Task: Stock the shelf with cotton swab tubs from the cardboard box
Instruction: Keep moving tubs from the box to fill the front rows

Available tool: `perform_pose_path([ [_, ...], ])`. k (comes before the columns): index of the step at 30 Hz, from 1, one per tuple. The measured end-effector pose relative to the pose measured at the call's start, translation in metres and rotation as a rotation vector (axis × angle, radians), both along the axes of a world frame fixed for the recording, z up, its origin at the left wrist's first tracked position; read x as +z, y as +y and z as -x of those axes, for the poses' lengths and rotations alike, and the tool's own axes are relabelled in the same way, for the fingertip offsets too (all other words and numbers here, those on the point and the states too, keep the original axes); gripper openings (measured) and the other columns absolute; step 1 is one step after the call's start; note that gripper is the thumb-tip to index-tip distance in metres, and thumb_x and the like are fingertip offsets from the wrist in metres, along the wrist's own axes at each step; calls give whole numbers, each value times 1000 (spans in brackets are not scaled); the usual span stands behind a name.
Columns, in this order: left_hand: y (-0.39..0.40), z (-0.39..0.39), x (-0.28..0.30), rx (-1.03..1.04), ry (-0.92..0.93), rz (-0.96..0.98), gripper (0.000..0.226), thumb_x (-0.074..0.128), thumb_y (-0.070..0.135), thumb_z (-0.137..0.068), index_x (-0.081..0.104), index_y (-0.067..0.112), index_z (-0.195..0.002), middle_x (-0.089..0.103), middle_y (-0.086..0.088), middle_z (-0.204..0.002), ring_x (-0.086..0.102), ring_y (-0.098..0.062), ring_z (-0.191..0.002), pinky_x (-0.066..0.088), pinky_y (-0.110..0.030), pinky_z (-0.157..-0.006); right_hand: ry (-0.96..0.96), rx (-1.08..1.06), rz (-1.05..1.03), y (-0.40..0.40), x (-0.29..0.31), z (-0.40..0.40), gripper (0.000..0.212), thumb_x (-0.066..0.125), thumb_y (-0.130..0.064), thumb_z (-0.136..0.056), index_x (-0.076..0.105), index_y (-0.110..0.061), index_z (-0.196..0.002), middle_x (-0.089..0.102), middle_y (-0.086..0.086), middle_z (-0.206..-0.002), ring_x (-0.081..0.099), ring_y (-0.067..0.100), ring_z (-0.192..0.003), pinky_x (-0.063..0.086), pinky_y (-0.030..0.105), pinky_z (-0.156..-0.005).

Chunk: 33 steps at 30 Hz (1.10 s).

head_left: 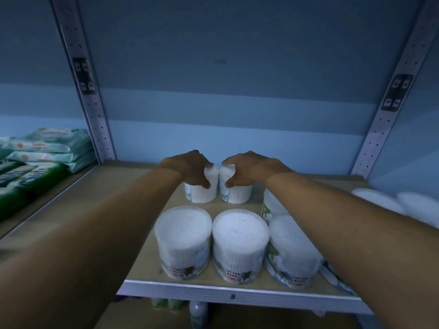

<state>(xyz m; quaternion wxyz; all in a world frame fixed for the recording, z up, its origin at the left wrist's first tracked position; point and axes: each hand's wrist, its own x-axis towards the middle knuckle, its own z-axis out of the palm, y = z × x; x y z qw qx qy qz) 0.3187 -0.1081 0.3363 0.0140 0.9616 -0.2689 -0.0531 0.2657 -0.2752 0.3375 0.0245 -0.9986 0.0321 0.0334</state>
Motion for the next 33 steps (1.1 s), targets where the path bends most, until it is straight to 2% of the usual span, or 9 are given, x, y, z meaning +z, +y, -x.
perform_pose_path([
  [12, 13, 40, 6, 36, -10, -35, 76, 69, 48, -85, 36, 32, -151, 39, -1, -148, 48, -24, -132, 42, -35, -108, 32, 8, -13, 16, 6, 39, 76, 71, -51, -82, 37, -42, -150, 47, -3, -148, 50, 23, -129, 47, 36, -102],
  [26, 14, 39, 8, 52, 3, -53, 78, 69, 55, -81, 37, 36, -149, 42, 2, -147, 48, -23, -131, 41, -36, -109, 72, 13, 10, 20, 12, 43, 79, 71, -55, -83, 34, -41, -151, 44, -6, -150, 48, 21, -132, 44, 36, -105],
  [28, 13, 38, 10, 57, 27, -38, 74, 65, 56, -83, 39, 36, -149, 44, 1, -148, 53, -23, -126, 43, -32, -104, 96, 23, 45, 21, 17, 42, 78, 66, -62, -83, 34, -40, -152, 42, -7, -153, 44, 20, -136, 41, 37, -108],
  [31, 13, 35, 14, 67, 97, 45, 70, 68, 52, -84, 43, 33, -148, 46, 2, -146, 60, -22, -103, 52, -26, -87, 121, 37, 95, 24, 24, 42, 71, 60, -63, -88, 38, -37, -150, 42, -6, -153, 44, 21, -135, 41, 37, -108],
  [33, 14, 30, 14, 74, 141, 110, 72, 75, 47, -81, 47, 31, -145, 48, 2, -144, 61, -22, -102, 57, -28, -83, 124, 44, 115, 26, 27, 42, 67, 62, -59, -89, 41, -35, -148, 45, -6, -150, 46, 21, -133, 43, 38, -106],
])
